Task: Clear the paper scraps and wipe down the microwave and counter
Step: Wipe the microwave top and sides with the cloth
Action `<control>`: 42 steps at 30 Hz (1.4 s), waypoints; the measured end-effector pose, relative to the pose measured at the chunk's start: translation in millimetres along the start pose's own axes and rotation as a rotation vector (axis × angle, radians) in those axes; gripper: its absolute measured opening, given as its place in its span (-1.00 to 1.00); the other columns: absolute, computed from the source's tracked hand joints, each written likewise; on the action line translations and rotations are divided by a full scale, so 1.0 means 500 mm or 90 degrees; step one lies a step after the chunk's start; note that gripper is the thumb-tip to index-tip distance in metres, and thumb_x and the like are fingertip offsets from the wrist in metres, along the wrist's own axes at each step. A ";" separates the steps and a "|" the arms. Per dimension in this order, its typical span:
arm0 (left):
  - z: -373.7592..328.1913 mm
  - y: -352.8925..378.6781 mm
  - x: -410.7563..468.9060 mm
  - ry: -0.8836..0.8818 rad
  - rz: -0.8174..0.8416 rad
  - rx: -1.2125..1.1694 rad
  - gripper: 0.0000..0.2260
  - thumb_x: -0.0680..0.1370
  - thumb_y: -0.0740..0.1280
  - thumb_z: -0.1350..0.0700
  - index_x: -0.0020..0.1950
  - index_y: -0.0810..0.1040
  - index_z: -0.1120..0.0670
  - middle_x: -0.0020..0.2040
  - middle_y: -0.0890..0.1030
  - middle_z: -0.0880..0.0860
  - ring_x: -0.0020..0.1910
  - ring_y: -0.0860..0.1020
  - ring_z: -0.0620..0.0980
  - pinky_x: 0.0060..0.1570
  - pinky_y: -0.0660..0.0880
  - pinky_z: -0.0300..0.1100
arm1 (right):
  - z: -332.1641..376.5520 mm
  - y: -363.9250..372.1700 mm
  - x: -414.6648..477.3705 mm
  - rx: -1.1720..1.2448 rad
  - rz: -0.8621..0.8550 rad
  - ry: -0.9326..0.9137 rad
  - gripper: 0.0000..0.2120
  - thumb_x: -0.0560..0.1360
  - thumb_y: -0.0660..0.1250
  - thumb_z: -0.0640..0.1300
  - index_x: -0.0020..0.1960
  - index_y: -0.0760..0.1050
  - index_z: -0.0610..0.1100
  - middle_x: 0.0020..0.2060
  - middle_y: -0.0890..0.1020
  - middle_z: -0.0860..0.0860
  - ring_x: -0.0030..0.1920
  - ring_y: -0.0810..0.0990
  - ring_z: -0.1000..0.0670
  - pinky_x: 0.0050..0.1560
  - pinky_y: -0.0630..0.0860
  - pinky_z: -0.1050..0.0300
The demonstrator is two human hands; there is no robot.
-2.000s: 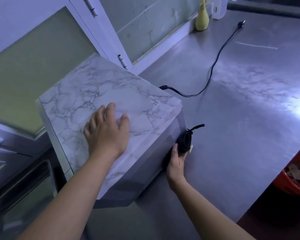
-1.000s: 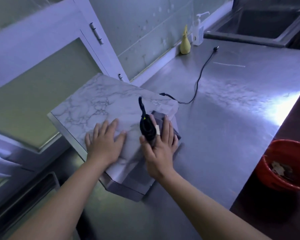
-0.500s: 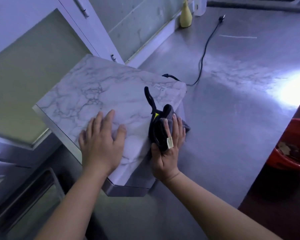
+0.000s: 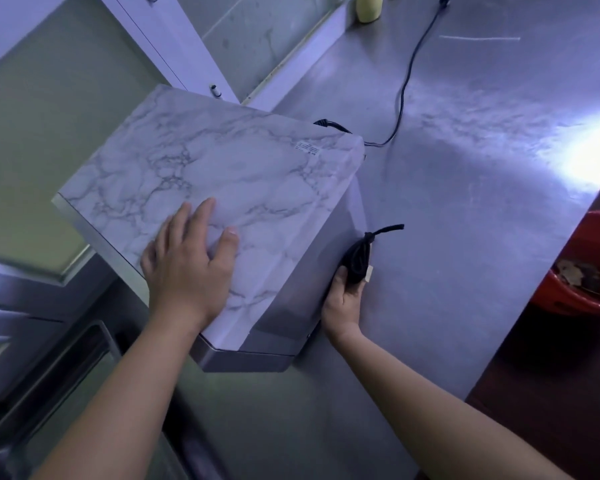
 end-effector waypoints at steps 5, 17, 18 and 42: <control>0.004 0.010 -0.001 -0.007 0.017 0.005 -0.44 0.56 0.02 -0.28 0.56 0.20 -0.21 0.62 0.16 -0.06 0.58 0.08 -0.02 0.52 -0.03 0.11 | 0.011 -0.043 0.058 0.194 -0.008 0.320 -0.52 0.67 0.11 0.17 0.53 0.26 0.01 0.43 0.43 0.05 0.37 0.44 -0.04 0.45 0.34 -0.05; -0.001 -0.007 -0.007 -0.016 -0.002 -0.016 -0.52 0.63 0.07 -0.16 0.57 0.21 -0.20 0.61 0.18 -0.03 0.58 0.10 0.00 0.53 -0.04 0.09 | 0.366 -0.035 -0.169 -0.033 0.089 -0.340 -0.42 0.60 0.18 0.13 0.57 0.24 -0.02 0.55 0.30 0.03 0.53 0.26 0.02 0.53 0.16 -0.02; -0.002 -0.007 -0.009 -0.021 0.000 -0.024 -0.51 0.61 0.05 -0.15 0.57 0.22 -0.20 0.61 0.18 -0.03 0.58 0.10 -0.01 0.53 -0.04 0.08 | 0.368 -0.004 -0.200 -0.107 0.107 -0.413 -0.42 0.59 0.19 0.12 0.58 0.21 0.03 0.58 0.20 0.05 0.57 0.17 -0.04 0.53 0.09 -0.12; 0.013 -0.006 -0.010 -0.013 -0.026 -0.030 -0.51 0.59 0.05 -0.16 0.55 0.26 -0.21 0.60 0.21 -0.06 0.58 0.11 -0.02 0.54 -0.02 0.07 | -0.016 0.014 -0.069 0.204 0.047 0.374 -0.41 0.63 0.17 0.22 0.59 0.15 0.08 0.49 0.39 0.08 0.47 0.35 -0.02 0.54 0.23 -0.10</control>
Point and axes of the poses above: each hand's wrist, its own x-axis towards the middle knuckle, its own y-axis out of the palm, z = x × y, the point moved 7 cm from there along x, towards the middle knuckle
